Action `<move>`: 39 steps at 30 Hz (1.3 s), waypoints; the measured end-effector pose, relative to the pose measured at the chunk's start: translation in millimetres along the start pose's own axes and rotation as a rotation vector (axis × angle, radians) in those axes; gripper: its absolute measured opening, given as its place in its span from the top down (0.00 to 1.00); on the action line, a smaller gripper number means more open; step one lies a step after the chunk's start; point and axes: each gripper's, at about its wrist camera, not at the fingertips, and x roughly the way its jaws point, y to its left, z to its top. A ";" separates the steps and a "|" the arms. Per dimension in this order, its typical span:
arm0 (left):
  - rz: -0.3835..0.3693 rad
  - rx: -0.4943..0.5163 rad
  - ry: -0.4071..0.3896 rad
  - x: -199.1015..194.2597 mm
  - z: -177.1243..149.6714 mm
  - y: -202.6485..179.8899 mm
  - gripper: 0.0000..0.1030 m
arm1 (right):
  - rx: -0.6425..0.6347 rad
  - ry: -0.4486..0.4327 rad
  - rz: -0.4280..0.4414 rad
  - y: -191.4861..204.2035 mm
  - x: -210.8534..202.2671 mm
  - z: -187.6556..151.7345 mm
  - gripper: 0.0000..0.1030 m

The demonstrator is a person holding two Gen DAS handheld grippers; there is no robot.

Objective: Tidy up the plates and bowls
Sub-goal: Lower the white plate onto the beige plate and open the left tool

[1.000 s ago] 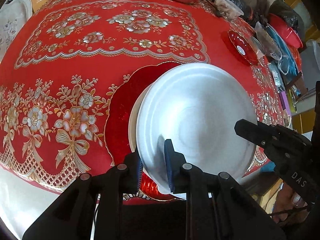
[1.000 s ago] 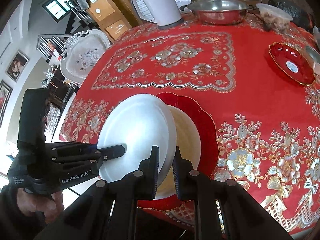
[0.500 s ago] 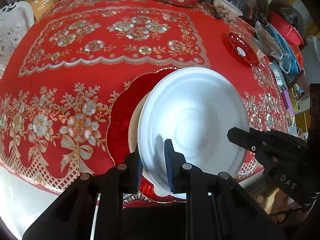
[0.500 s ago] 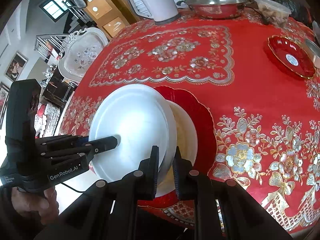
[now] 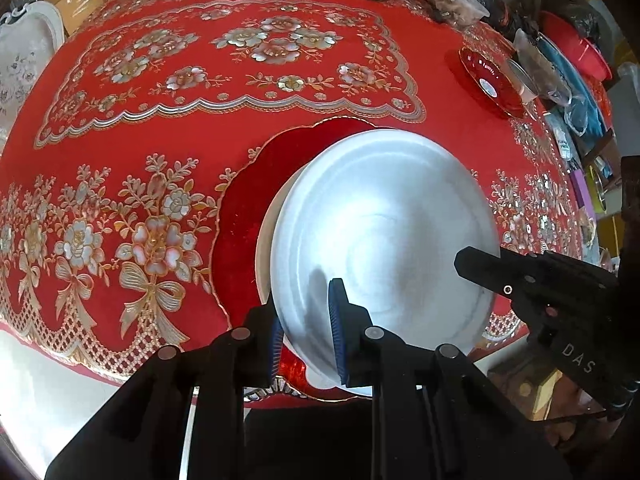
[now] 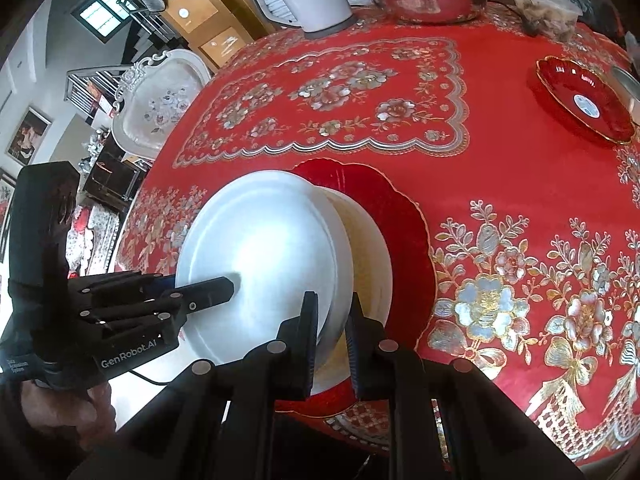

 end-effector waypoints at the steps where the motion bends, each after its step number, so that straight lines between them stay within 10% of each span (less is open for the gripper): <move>1: 0.000 0.002 0.002 0.7 0.0 -0.2 0.83 | 0.005 0.005 0.000 -1.0 0.9 -0.6 0.86; 24: -0.001 -0.002 0.003 3.0 0.6 0.0 0.81 | -0.022 -0.009 -0.024 1.9 -3.0 0.6 0.84; 31: -0.029 -0.019 -0.011 0.9 1.0 0.4 0.49 | -0.028 -0.047 -0.040 3.0 -11.8 1.0 0.74; 39: -0.025 -0.027 -0.021 -0.8 1.6 0.9 0.49 | -0.033 -0.070 -0.042 2.8 -17.3 1.7 0.74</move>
